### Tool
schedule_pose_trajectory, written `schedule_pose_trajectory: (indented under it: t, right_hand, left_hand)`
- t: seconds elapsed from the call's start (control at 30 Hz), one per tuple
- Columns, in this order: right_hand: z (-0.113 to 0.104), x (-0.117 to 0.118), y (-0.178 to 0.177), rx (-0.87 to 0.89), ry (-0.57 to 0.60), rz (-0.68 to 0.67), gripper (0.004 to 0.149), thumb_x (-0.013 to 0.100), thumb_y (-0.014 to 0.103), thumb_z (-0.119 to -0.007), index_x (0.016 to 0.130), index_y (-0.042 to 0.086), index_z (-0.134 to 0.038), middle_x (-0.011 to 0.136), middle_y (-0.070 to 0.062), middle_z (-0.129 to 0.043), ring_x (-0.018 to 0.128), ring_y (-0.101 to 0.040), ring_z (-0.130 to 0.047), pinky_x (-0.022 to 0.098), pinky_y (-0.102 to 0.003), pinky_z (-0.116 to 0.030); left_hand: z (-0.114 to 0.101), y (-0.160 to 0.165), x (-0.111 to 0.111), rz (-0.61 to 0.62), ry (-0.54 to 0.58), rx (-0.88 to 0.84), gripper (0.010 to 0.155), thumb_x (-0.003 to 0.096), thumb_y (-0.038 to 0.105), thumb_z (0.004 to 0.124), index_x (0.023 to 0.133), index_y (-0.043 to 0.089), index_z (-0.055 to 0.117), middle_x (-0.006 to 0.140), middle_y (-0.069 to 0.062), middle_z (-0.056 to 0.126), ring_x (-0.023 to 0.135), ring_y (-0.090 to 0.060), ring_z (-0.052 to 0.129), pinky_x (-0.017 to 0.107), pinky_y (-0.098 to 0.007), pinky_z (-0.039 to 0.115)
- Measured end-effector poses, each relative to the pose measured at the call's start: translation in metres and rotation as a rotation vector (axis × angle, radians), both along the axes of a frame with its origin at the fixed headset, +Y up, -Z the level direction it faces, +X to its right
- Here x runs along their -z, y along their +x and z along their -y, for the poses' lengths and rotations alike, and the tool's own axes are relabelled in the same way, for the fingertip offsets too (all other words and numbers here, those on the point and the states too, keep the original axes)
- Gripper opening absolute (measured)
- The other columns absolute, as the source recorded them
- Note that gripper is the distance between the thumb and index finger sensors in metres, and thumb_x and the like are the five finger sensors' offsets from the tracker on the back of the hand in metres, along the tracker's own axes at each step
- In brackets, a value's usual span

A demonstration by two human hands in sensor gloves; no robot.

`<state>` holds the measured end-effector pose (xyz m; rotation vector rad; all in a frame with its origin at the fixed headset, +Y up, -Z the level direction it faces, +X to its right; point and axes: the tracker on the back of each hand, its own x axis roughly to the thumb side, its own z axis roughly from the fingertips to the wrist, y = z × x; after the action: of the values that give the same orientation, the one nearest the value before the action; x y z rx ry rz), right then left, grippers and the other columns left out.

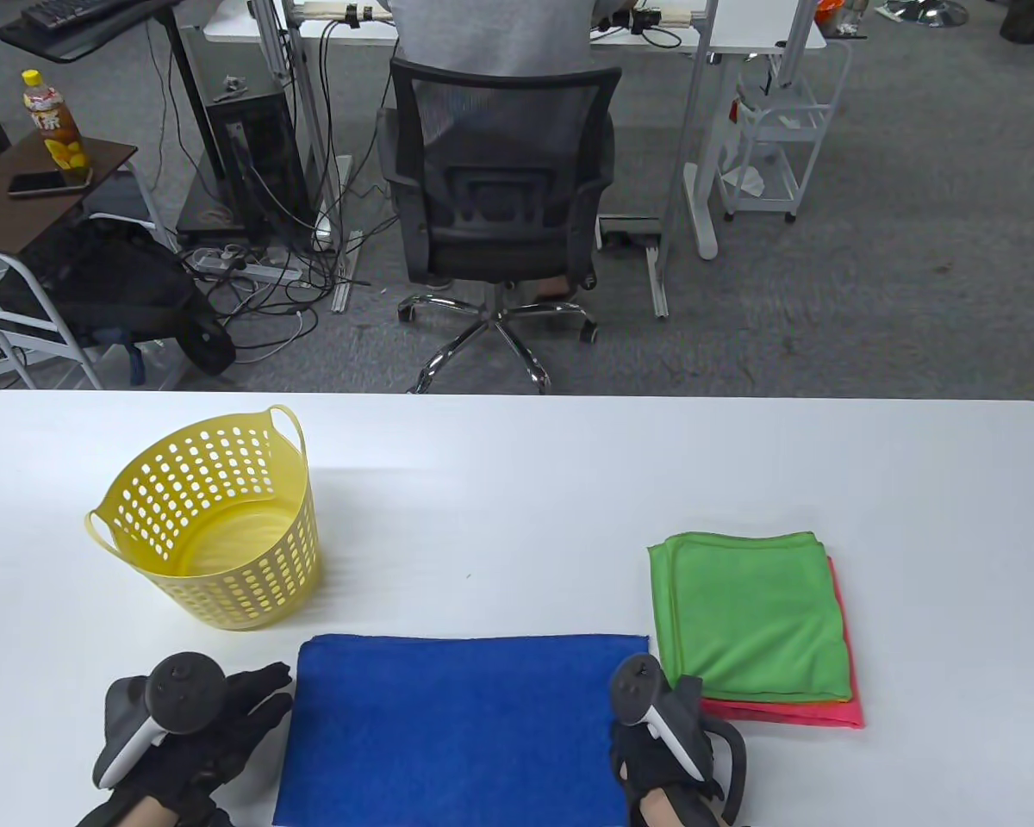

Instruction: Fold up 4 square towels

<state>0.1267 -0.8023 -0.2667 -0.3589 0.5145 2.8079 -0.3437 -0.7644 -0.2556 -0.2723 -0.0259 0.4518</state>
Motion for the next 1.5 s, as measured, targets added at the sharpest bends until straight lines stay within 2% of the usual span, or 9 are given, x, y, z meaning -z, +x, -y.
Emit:
schedule_pose_trajectory:
  t: [0.17,0.3,0.4,0.47,0.57,0.67,0.97,1.2,1.5]
  right_hand:
    - [-0.001,0.003,0.004,0.093,-0.015,0.070,0.049,0.050,0.021,-0.082,0.088,-0.008,-0.072,0.065,-0.030,-0.079,0.038,-0.021,-0.084,0.042,-0.050,-0.075]
    - [-0.013,-0.004,0.014,0.319,-0.097,0.045,0.045,0.053,0.027,-0.079,0.091,0.004,-0.075,0.086,-0.034,-0.071,0.063,-0.035,-0.082,0.056,-0.063,-0.064]
    - [-0.030,-0.013,0.019,0.468,-0.016,0.026,0.044,0.054,0.028,-0.078,0.092,0.006,-0.073,0.101,-0.036,-0.069,0.084,-0.056,-0.078,0.058,-0.073,-0.061]
    - [-0.033,-0.015,0.022,0.529,0.022,0.023,0.045,0.053,0.027,-0.077,0.092,0.005,-0.073,0.102,-0.040,-0.067,0.086,-0.058,-0.078,0.057,-0.075,-0.063]
    - [-0.030,-0.014,0.028,0.585,0.030,0.026,0.045,0.054,0.027,-0.076,0.093,0.005,-0.070,0.093,-0.037,-0.078,0.058,-0.033,-0.103,0.051,-0.059,-0.081]
    - [-0.033,-0.015,0.032,0.623,0.053,0.047,0.046,0.054,0.026,-0.077,0.093,0.004,-0.070,0.070,-0.025,-0.095,0.026,-0.011,-0.102,0.039,-0.045,-0.089]
    - [-0.087,-0.012,0.030,0.693,0.202,0.055,0.047,0.053,0.026,-0.082,0.093,0.004,-0.070,0.065,-0.021,-0.093,0.019,-0.007,-0.096,0.036,-0.042,-0.089]
    - [-0.106,-0.001,-0.066,0.722,0.186,-0.072,0.049,0.053,0.026,-0.082,0.094,0.002,-0.069,0.066,-0.022,-0.092,0.021,-0.007,-0.097,0.037,-0.042,-0.089]
    - [-0.031,0.017,-0.213,0.490,-0.098,-0.327,0.056,0.054,0.028,-0.081,0.098,0.000,-0.063,0.076,-0.026,-0.087,0.033,-0.014,-0.101,0.042,-0.048,-0.086]
  left_hand:
    - [-0.005,-0.002,-0.001,0.006,0.023,-0.019,0.062,0.0513,0.057,0.066,0.106,0.029,0.074,0.107,-0.003,0.082,0.103,-0.036,0.077,0.083,-0.058,0.051]
    - [-0.010,-0.001,-0.005,0.016,0.054,-0.033,0.062,0.0513,0.057,0.066,0.106,0.029,0.074,0.107,-0.003,0.082,0.103,-0.036,0.077,0.083,-0.059,0.051]
    - [-0.011,-0.001,-0.006,0.022,0.062,-0.042,0.062,0.0511,0.058,0.066,0.106,0.029,0.074,0.107,-0.003,0.082,0.103,-0.036,0.077,0.083,-0.059,0.051]
    - [-0.010,-0.001,-0.006,0.027,0.058,-0.042,0.062,0.0510,0.058,0.066,0.105,0.028,0.077,0.106,-0.003,0.083,0.102,-0.036,0.078,0.083,-0.059,0.051]
    - [-0.010,-0.001,-0.006,0.030,0.050,-0.049,0.062,0.0510,0.058,0.066,0.104,0.028,0.077,0.106,-0.004,0.084,0.102,-0.036,0.079,0.083,-0.059,0.051]
    - [-0.010,0.000,-0.006,0.031,0.051,-0.049,0.062,0.0509,0.058,0.066,0.105,0.028,0.076,0.106,-0.003,0.083,0.102,-0.037,0.078,0.083,-0.059,0.051]
    - [-0.007,0.000,-0.005,0.040,0.032,-0.044,0.067,0.0504,0.060,0.066,0.112,0.034,0.064,0.116,-0.007,0.068,0.105,-0.037,0.074,0.083,-0.059,0.050]
    - [-0.005,0.002,-0.004,0.056,0.012,-0.044,0.067,0.0502,0.060,0.066,0.112,0.035,0.062,0.118,-0.007,0.065,0.107,-0.038,0.072,0.083,-0.060,0.049]
    - [-0.004,0.002,-0.004,0.057,0.002,-0.050,0.067,0.0502,0.060,0.066,0.112,0.034,0.063,0.117,-0.008,0.066,0.106,-0.038,0.073,0.083,-0.060,0.050]
